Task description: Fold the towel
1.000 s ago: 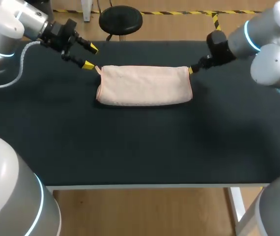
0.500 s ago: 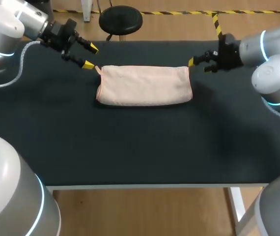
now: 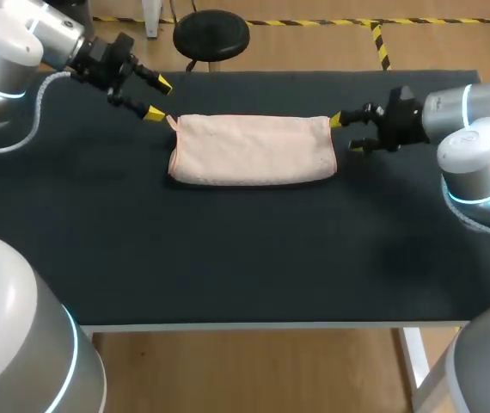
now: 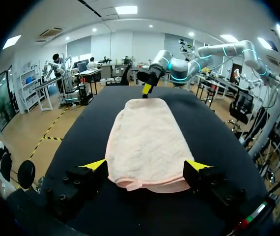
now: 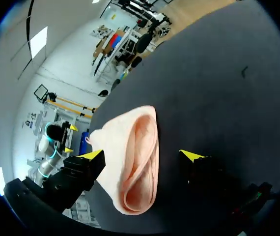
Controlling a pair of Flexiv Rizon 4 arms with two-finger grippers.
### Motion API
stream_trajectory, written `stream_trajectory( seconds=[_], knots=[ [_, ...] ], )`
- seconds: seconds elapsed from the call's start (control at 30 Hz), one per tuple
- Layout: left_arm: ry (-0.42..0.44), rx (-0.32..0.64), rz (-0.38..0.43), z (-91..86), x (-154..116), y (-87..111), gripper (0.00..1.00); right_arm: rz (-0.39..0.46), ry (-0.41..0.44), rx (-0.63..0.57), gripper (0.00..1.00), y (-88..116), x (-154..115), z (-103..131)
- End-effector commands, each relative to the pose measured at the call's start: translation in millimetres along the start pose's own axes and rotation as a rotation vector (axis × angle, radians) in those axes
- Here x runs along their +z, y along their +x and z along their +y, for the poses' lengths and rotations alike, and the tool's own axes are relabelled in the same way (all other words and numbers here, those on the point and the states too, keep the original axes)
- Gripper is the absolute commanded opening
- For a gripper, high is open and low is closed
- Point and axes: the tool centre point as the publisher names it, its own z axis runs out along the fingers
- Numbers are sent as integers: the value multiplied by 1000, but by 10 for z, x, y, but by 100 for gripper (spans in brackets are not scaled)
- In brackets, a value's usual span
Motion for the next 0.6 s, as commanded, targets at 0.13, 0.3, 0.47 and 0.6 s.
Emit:
stream_trajectory(
  seconds=[0.13,0.3,0.47,0.6],
  knots=[
    [1,1,-2,8,7,-1,100,-23,97,-47,100,-12,93,24],
    [1,1,-2,8,7,-1,100,-10,156,-35,100,-37,145,65],
    [1,1,-2,8,7,-1,100,23,212,-18,100,-47,223,31],
    [1,1,-2,8,7,-1,100,26,240,-28,100,-47,302,-1]
  ],
)
